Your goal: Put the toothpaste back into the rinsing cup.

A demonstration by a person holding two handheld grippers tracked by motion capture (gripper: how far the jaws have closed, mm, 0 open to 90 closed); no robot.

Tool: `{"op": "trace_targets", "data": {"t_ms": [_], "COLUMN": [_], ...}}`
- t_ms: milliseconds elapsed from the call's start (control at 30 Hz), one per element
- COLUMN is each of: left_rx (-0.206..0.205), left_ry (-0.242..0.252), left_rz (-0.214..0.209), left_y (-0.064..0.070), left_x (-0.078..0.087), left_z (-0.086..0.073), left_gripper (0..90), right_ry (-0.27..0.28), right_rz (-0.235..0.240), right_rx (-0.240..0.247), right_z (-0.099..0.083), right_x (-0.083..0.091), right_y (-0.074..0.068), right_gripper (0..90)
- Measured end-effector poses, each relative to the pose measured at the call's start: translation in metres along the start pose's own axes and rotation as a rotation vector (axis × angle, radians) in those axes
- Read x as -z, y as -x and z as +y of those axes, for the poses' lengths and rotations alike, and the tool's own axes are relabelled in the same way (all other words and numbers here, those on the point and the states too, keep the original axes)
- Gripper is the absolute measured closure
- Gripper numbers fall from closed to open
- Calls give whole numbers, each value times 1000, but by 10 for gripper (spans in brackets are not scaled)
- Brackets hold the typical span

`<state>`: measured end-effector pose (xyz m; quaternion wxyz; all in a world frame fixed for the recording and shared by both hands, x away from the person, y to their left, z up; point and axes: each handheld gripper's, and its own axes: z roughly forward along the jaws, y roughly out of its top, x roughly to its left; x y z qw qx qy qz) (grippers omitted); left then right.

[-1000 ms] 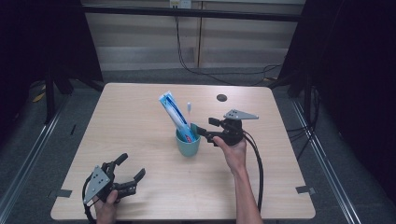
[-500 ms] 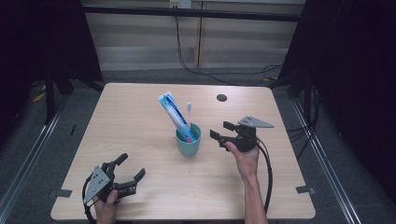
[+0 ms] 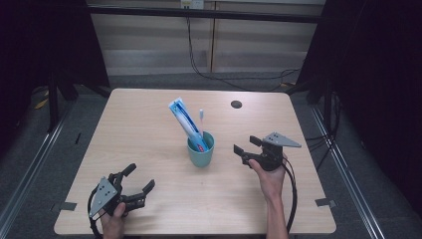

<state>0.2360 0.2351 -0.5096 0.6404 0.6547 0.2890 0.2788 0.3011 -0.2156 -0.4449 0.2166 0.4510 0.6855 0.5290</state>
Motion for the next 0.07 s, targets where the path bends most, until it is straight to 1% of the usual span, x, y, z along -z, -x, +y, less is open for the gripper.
{"op": "trace_targets", "data": {"t_ms": [33, 67], "left_rx": [0, 0], "left_ry": [0, 0], "left_rz": [1, 1], "left_y": [0, 0], "left_x": [0, 0], "left_z": [0, 0], "left_gripper": [160, 160], "right_ry": [1, 5], "right_rz": [-1, -15], "right_rx": [0, -1], "right_z": [-1, -3], "right_x": [1, 2], "right_y": [0, 0], "right_gripper": [218, 215]}}
